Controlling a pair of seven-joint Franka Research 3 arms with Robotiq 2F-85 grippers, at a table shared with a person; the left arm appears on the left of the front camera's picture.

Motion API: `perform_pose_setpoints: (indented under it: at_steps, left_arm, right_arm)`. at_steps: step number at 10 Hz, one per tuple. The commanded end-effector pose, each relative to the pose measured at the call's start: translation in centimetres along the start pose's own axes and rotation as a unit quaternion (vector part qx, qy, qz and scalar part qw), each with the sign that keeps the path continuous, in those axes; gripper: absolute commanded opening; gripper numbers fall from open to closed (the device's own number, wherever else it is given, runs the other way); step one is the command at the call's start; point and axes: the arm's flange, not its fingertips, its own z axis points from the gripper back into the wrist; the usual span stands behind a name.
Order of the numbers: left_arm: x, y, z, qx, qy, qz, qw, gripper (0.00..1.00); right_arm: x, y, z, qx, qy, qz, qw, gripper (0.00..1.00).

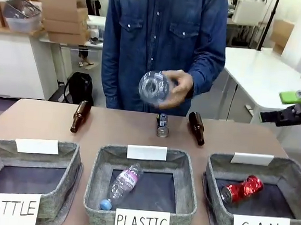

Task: Sort the can waste into the basket.
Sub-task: Pick up the can waste from the table and place it in the right Fabric basket.

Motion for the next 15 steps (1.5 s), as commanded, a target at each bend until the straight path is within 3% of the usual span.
perform_pose_setpoints:
  at_steps: [1, 15]
  left_arm:
    - [0.45, -2.53, 0.81, 0.032, 0.066, -0.052, 0.996, 1.0]
    - [0.45, -2.53, 0.81, 0.032, 0.066, -0.052, 0.996, 1.0]
  right_arm:
    - [-0.18, 0.64, -0.31, -0.007, 0.012, 0.027, 1.0, 1.0]
    - [0.02, 0.77, -0.18, -0.004, 0.003, 0.017, 1.0, 1.0]
